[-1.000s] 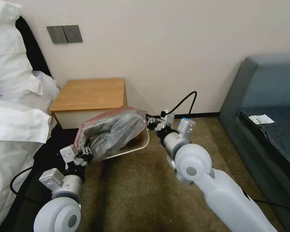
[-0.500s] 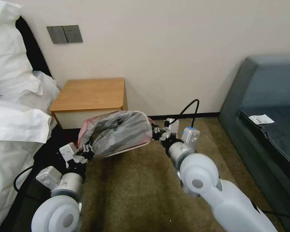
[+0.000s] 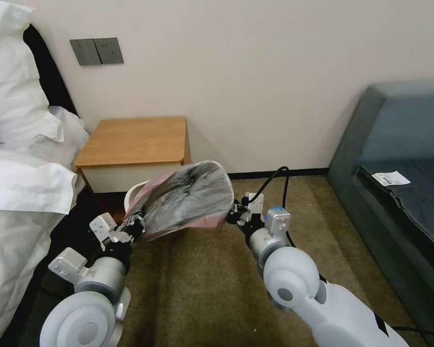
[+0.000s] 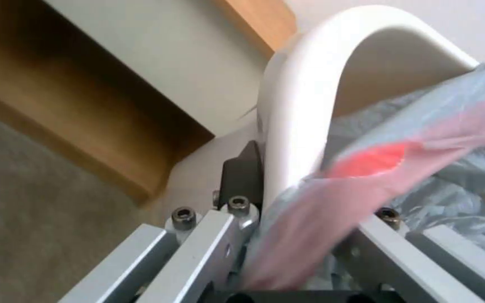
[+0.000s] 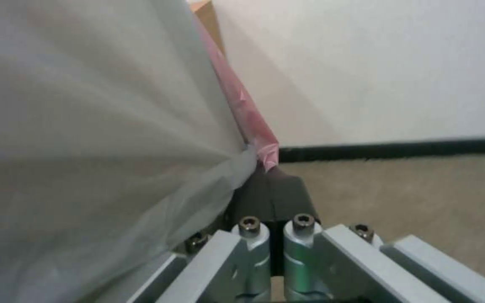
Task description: Pick up the garbage bag from the table and place it over the trash can.
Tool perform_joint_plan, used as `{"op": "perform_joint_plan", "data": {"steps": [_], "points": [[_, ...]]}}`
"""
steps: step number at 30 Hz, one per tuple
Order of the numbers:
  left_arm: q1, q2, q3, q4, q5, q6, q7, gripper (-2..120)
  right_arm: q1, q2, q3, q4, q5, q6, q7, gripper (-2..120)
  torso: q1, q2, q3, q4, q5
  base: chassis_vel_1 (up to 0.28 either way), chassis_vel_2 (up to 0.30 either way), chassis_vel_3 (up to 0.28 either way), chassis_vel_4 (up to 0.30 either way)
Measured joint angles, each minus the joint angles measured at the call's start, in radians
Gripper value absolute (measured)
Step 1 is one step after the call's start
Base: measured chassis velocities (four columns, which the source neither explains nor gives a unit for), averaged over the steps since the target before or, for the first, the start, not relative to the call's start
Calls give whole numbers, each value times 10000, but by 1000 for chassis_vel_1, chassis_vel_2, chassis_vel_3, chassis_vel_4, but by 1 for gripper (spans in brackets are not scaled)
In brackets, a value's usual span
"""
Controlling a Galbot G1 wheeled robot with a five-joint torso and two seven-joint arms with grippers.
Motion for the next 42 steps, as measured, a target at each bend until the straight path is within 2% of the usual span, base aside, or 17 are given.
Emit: {"op": "perform_joint_plan", "data": {"steps": [3, 9, 11, 16, 20, 21, 23, 26, 29, 30, 33, 34, 37, 38, 39, 42], "points": [[11, -32, 26, -60, -379, 71, -141, 6, 139, 46, -154, -391, -651, 181, -125, 0, 0, 0, 0, 0, 0, 0, 0, 0, 0], [2, 3, -18, -162, -967, 161, -320, 7, 346, 84, -209, -737, -1034, 228, -208, 0, 0, 0, 0, 0, -1, 0, 0, 0, 0], [0, -18, -52, -201, -1505, 259, -454, 7, 494, 91, -245, -1177, -1715, 261, -290, 0, 0, 0, 0, 0, 0, 0, 0, 0, 0], [-20, -93, -61, -250, -1939, 334, -588, 7, 507, 55, -226, -1626, -2932, 296, -546, 2, 0, 0, 0, 1, 0, 0, 0, 0, 0], [-87, -113, -110, -293, -2469, 351, -759, 7, 235, -81, -56, -1755, -3701, 430, -848, 20, -1, 0, 0, -1, 0, 0, 0, 0, 0], [-87, -113, -110, -293, -2469, 351, -759, 7, 235, -81, -56, -1755, -3701, 430, -848, 20, -1, 0, 0, -1, 0, 0, 0, 0, 0], [-149, -164, -128, -354, -2672, 378, -825, 8, 113, -81, 68, -1824, -3950, 441, -866, 30, 0, 0, 0, 1, 1, 0, 0, 0, 0], [-209, -172, -127, -348, -2668, 381, -826, 9, 5, -106, 188, -1838, -4272, 402, -897, 38, -1, 0, 0, 0, 2, 0, 0, 0, 0], [-318, -89, -125, -115, -2283, 379, -740, 9, -199, -305, 447, -1604, -4668, 201, -1091, 52, 0, 0, 0, 0, 0, 0, 0, 0, 0], [-318, -89, -125, -115, -2283, 379, -740, 9, -199, -305, 447, -1604, -4668, 201, -1091, 52, 0, 0, 0, 0, 0, 0, 0, 0, 0], [-575, 78, -266, 230, -1960, 429, -577, 9, -430, -471, 703, -1258, -4943, 92, -1270, 65, 0, 0, 0, -1, 1, 0, 0, 0, 0], [-575, 78, -266, 230, -1960, 429, -577, 9, -430, -471, 703, -1258, -4943, 92, -1270, 65, 0, 0, 0, -1, 1, 0, 0, 0, 0], [-886, 255, -474, 700, -1574, 569, -544, 5, -626, -557, 1015, -852, -5073, 33, -1367, 81, 0, 0, -1, -1, 0, 0, 0, 0, 0], [-964, 290, -532, 833, -1464, 580, -536, 5, -693, -599, 1161, -691, -4996, -21, -1465, 86, 0, 0, -1, -1, 0, 0, 0, 0, 0], [-964, 290, -532, 833, -1464, 580, -536, 5, -693, -599, 1161, -691, -4996, -21, -1465, 86, 0, 0, -1, -1, 0, 0, 0, 0, 0], [-1213, 402, -654, 1354, -1097, 588, -515, 5, -976, -807, 1761, 47, -4172, -524, -2178, 97, 0, 0, -1, 0, -2, 0, 0, 0, 0]]}}
